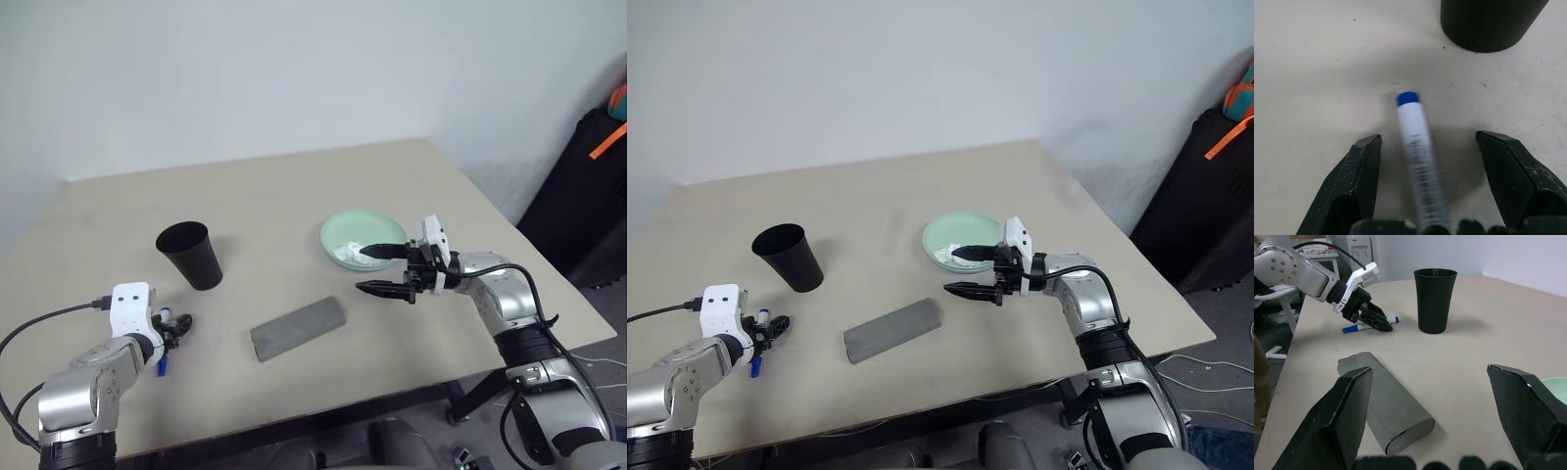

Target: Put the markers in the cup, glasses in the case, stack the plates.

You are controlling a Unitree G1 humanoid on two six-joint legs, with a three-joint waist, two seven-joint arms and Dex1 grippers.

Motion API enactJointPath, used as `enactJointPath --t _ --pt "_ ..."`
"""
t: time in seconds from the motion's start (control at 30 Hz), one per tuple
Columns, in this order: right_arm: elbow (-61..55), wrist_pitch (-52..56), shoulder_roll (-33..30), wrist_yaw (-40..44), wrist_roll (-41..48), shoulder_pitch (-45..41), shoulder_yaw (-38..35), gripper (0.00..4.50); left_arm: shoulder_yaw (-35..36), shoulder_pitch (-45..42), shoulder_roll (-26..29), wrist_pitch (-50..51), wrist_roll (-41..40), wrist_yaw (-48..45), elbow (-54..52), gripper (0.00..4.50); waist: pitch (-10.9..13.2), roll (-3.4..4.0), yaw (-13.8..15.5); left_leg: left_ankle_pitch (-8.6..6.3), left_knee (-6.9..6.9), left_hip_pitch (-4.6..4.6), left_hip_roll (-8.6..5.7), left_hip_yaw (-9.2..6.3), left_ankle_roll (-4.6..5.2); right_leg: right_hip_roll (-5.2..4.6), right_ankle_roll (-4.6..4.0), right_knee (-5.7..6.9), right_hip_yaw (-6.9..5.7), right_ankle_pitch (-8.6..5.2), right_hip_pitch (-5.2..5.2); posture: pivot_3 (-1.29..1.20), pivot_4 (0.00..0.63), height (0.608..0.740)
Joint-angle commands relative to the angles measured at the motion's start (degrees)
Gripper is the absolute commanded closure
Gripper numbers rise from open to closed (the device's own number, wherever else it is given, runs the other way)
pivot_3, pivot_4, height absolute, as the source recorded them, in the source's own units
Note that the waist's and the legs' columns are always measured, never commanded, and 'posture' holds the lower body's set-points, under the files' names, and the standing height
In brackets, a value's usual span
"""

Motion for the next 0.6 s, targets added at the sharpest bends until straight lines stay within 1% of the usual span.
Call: enactJointPath --t 0.03,0.07,0.23,0.27,0.33,0.43,0.6 --pt "-1.4 -1.3 0.0 -0.4 0.3 -1.1 -0.9 0.45 -0.6 -0.3 -0.3 0.5 0.6 -0.3 -0.3 2.15 0.0 0.0 0.0 0.0 0.0 0.0 0.0 0.0 0.0 0.0 0.0 0.0 0.0 0.0 0.0 0.0 0.0 0.74" --pt "-1.3 -1.5 0.1 -0.4 0.2 -1.1 -0.9 0.45 -0.6 -0.3 -0.3 0.4 0.7 -0.3 -0.3 2.42 0.0 0.0 0.0 0.0 0.0 0.0 0.0 0.0 0.0 0.0 0.0 0.0 0.0 0.0 0.0 0.0 0.0 0.74" --pt "-0.8 -1.9 0.0 -0.6 0.0 -1.1 -0.8 0.45 -0.6 -0.4 -0.4 0.2 1.1 -0.4 -0.2 4.16 0.0 0.0 0.0 0.0 0.0 -0.01 -0.01 -0.01 0.0 0.0 0.0 0.0 0.0 0.0 -0.01 0.0 0.0 0.74" --pt "-0.7 -2.0 0.0 -0.6 -0.1 -1.1 -0.7 0.45 -0.6 -0.4 -0.3 0.2 1.2 -0.5 -0.3 4.35 0.0 0.0 0.0 0.0 0.0 0.0 -0.01 -0.01 0.0 -0.01 0.0 -0.01 0.0 0.0 0.0 0.0 0.0 0.74" --pt "-0.6 -2.2 0.0 -0.6 -0.2 -1.2 -0.7 0.45 -0.8 -0.4 -0.1 -0.1 1.1 -1.0 -0.5 4.35 0.0 0.0 0.0 0.0 0.0 -0.01 -0.01 -0.01 0.0 -0.01 0.0 -0.01 0.0 0.0 0.0 0.0 0.0 0.74" --pt "-0.3 -2.4 0.0 -0.7 -0.2 -1.3 -0.6 0.45 -0.5 -0.2 0.4 -2.9 -0.3 -4.6 -1.9 4.35 0.0 -0.01 0.1 0.0 0.0 -0.02 -0.01 -0.03 0.0 -0.01 0.0 -0.01 -0.01 0.0 -0.01 0.0 0.0 0.74" --pt "0.5 -3.0 0.0 -0.7 -0.6 -1.6 -0.4 0.45 -1.6 1.6 2.4 -9.1 -6.3 -17.7 -10.2 4.35 0.0 -0.14 0.0 -0.02 0.0 -0.09 -0.01 -0.01 0.0 -0.01 -0.01 -0.04 -0.02 -0.01 -0.07 0.0 0.0 0.74"
